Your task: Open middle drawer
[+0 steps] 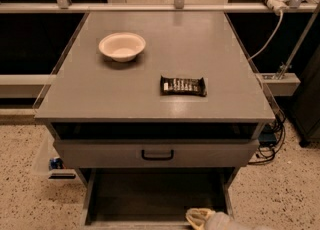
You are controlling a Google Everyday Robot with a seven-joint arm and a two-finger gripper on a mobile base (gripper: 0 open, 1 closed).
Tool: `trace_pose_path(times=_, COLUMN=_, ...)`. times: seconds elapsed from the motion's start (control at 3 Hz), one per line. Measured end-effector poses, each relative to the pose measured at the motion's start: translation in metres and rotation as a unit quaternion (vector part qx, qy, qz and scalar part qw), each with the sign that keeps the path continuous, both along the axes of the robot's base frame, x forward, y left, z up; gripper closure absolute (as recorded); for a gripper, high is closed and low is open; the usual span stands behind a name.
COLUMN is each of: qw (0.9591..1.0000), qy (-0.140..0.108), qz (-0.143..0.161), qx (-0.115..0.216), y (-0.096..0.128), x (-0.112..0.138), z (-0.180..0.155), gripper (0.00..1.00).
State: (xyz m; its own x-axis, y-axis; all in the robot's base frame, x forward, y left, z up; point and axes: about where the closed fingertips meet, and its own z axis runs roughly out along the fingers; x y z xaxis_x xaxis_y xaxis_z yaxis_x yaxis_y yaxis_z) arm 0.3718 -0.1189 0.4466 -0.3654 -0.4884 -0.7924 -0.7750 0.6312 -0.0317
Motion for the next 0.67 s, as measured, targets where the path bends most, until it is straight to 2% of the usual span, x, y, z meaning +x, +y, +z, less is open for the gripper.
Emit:
trace_pose_path(times=0.33, qw=0.9941, qy=-0.093, qz=-0.047, qx=-0.029, y=-0.004, x=0.002, z=0.04, gripper=0.82)
trace_pose_path(times=0.67, qw=0.987, qy=-0.132, qz=-0.087, qx=-0.031, y=-0.017, x=0.013, z=0.072, gripper=0.59)
